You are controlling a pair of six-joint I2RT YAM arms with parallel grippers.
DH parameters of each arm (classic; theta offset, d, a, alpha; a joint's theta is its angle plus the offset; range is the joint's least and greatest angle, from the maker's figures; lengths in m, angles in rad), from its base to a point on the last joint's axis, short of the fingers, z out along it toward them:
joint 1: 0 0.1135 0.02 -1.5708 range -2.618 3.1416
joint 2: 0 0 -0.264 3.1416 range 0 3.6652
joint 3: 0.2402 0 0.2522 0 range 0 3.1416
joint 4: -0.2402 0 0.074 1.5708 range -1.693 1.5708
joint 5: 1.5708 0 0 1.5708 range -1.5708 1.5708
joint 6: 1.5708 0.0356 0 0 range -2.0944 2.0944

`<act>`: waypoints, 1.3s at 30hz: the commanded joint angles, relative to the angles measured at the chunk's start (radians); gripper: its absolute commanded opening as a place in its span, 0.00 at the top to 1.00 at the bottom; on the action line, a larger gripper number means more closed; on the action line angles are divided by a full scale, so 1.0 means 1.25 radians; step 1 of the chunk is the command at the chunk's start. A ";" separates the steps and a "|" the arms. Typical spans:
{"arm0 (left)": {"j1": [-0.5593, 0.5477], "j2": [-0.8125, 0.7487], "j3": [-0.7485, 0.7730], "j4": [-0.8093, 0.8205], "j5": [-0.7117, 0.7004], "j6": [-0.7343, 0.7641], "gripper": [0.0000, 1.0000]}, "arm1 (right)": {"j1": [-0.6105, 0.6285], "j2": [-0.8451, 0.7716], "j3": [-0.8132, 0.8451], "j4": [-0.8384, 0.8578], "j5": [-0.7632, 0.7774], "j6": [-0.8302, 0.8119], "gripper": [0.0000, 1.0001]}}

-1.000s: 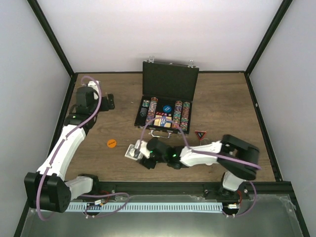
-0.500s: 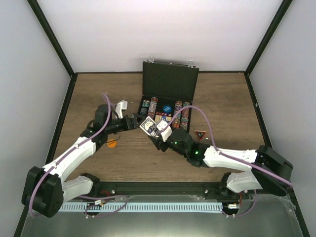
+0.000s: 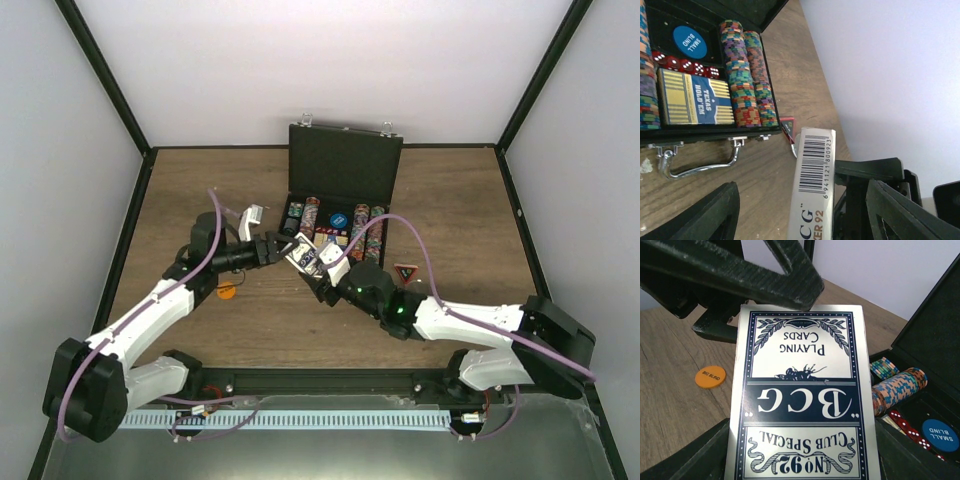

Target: Pack up texas hold em set

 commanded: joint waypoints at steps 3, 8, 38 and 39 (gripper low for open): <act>-0.007 0.017 -0.009 0.004 0.062 -0.010 0.40 | -0.005 -0.013 0.003 0.051 -0.001 -0.019 0.42; -0.010 0.026 -0.013 0.018 0.079 -0.018 0.56 | -0.005 0.002 0.009 0.056 0.008 -0.038 0.41; -0.011 -0.034 -0.022 0.360 -0.034 -0.183 0.88 | -0.207 -0.250 -0.108 0.130 -0.246 0.702 0.00; -0.011 -0.034 -0.022 0.371 -0.034 -0.186 0.88 | -0.221 -0.232 -0.105 0.160 -0.282 0.736 0.00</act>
